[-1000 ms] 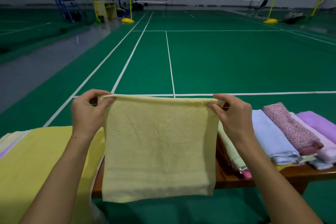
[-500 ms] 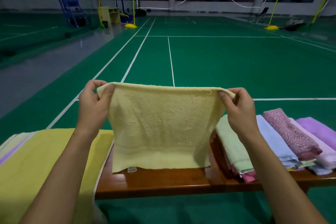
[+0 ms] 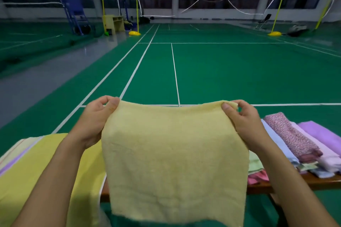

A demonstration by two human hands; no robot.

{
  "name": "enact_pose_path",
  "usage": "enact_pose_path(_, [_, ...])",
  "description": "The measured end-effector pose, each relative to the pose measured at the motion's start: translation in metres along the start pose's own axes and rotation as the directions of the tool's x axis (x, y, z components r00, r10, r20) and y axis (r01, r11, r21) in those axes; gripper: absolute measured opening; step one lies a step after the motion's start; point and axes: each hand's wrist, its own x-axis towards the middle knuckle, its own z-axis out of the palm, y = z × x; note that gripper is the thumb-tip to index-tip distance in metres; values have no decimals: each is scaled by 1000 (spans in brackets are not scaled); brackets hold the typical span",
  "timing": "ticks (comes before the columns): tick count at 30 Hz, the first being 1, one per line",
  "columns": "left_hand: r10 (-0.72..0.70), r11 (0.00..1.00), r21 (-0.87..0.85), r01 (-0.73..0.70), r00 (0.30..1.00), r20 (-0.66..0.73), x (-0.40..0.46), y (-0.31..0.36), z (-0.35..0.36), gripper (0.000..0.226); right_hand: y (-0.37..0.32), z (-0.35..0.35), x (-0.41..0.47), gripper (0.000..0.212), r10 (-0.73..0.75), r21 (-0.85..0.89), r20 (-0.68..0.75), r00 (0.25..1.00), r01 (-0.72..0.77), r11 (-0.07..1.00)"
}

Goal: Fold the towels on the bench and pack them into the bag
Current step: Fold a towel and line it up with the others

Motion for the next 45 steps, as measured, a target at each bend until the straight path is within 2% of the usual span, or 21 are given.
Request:
enact_pose_path(2, [-6, 994, 106, 11, 999, -48, 6, -13, 0, 28, 18, 5, 5, 24, 8, -69, -9, 1000, -9, 998])
enact_pose_path(6, [95, 879, 478, -2, 981, -172, 30, -53, -3, 22, 61, 29, 20, 19, -43, -442, -23, 999, 29, 897])
enact_pose_path(9, [102, 865, 498, 60, 951, -293, 47, -85, -1, 24, 84, 53, 31, 22, -88, -704, -2, 996, 61, 708])
enact_pose_path(11, [97, 874, 480, 82, 936, -337, 55, -102, 4, 24, 95, 66, 38, 22, -153, -814, 17, 988, 103, 572])
enact_pose_path(15, [8, 918, 366, 152, 916, -402, 72, -131, 13, 25, 115, 86, 46, 11, -193, -894, -19, 981, 69, 444])
enact_pose_path(16, [13, 919, 367, 146, 918, -397, 78, -137, 14, 24, 119, 90, 48, 5, -188, -915, -36, 981, 43, 402])
enact_pose_path(18, [16, 905, 399, 146, 926, -376, 85, -147, 16, 23, 128, 98, 52, 7, -137, -935, -70, 988, -18, 354])
enact_pose_path(22, [-12, 847, 509, 155, 962, -273, 95, -171, 19, 18, 152, 106, 57, 10, -13, -909, -21, 1000, -13, 417])
enact_pose_path(24, [-19, 801, 585, 128, 982, -189, 94, -177, 22, 13, 164, 105, 54, 30, 40, -908, 54, 998, 32, 417])
enact_pose_path(26, [-30, 765, 639, 84, 995, -95, 88, -179, 23, 34, 169, 101, 49, 49, 79, -902, 84, 993, 42, 429])
enact_pose_path(28, [-32, 755, 653, 57, 998, -50, 80, -176, 25, 41, 172, 95, 41, 45, 81, -891, 80, 993, 35, 452])
enact_pose_path(31, [-8, 754, 657, 6, 1000, 0, 71, -174, 26, 36, 169, 86, 23, 29, 87, -896, 58, 994, 13, 444])
enact_pose_path(33, [-5, 783, 622, -18, 999, 34, 62, -170, 29, 31, 159, 80, 8, 30, 132, -874, 54, 990, -17, 485])
enact_pose_path(35, [12, 781, 621, -62, 996, 83, 52, -168, 33, 27, 149, 73, -8, 31, 163, -886, 68, 984, -15, 463])
enact_pose_path(37, [26, 744, 658, -117, 989, 147, 40, -169, 41, 24, 146, 68, -21, 34, 147, -904, 99, 984, 28, 426])
enact_pose_path(41, [26, 682, 697, -221, 960, 280, 18, -171, 66, 19, 141, 62, -42, 58, 221, -903, 99, 970, -6, 430])
enact_pose_path(43, [29, 656, 704, -273, 941, 338, 10, -170, 78, 17, 136, 60, -49, 55, 290, -897, 104, 951, -36, 441])
enact_pose_path(45, [16, 574, 742, -347, 910, 413, 6, -169, 89, 18, 133, 57, -52, 53, 368, -867, 118, 922, -85, 491])
